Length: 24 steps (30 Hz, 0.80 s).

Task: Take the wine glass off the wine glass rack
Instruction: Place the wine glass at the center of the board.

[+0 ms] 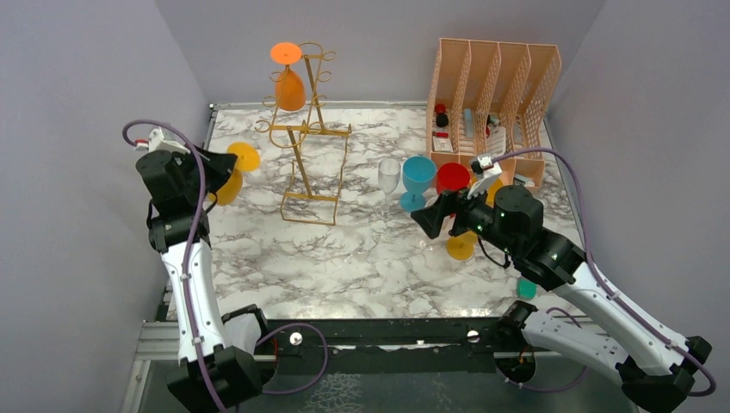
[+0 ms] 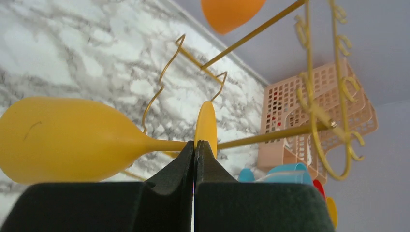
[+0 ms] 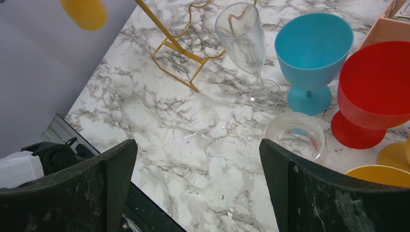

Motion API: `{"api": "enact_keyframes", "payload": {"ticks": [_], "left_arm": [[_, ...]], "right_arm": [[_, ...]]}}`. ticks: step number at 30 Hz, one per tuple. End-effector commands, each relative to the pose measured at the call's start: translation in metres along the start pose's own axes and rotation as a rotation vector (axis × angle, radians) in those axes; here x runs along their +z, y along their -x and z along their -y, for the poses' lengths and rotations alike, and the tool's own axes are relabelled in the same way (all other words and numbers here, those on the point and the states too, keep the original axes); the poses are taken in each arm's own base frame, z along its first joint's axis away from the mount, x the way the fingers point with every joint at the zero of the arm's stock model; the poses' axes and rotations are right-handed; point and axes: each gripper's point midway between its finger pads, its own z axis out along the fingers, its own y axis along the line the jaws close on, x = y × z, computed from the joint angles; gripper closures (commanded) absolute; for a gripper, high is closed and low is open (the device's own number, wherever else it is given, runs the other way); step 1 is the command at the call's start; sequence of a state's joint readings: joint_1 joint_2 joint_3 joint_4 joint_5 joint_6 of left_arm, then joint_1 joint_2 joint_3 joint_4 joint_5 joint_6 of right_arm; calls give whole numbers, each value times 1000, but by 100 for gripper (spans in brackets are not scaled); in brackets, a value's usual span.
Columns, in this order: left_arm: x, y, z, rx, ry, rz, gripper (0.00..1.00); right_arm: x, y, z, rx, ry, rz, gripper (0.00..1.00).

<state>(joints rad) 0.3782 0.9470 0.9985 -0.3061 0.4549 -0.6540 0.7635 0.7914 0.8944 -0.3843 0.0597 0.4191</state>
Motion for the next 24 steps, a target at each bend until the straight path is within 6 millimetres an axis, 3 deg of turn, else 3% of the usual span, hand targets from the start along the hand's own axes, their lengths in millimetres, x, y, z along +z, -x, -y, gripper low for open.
{"api": "enact_keyframes", "payload": {"ticks": [1,5,11,17,24], "left_arm": [[-21,-57,-23,-2,44,-145,100],[-29,-111,-8,-13,-84,-320,100],[-51,-159,1,55,-151,-468,100],[-75,-171,16,108,-197,-496,100],[-101,-193,46,176,-426,-618,100]], "right_arm": [[5,0,-5,15,28,6,0],[10,-1,-9,15,46,-5,0],[14,-4,-11,31,53,-14,0],[18,-6,-14,47,68,-20,0],[26,-10,-22,62,108,-43,0]]}}
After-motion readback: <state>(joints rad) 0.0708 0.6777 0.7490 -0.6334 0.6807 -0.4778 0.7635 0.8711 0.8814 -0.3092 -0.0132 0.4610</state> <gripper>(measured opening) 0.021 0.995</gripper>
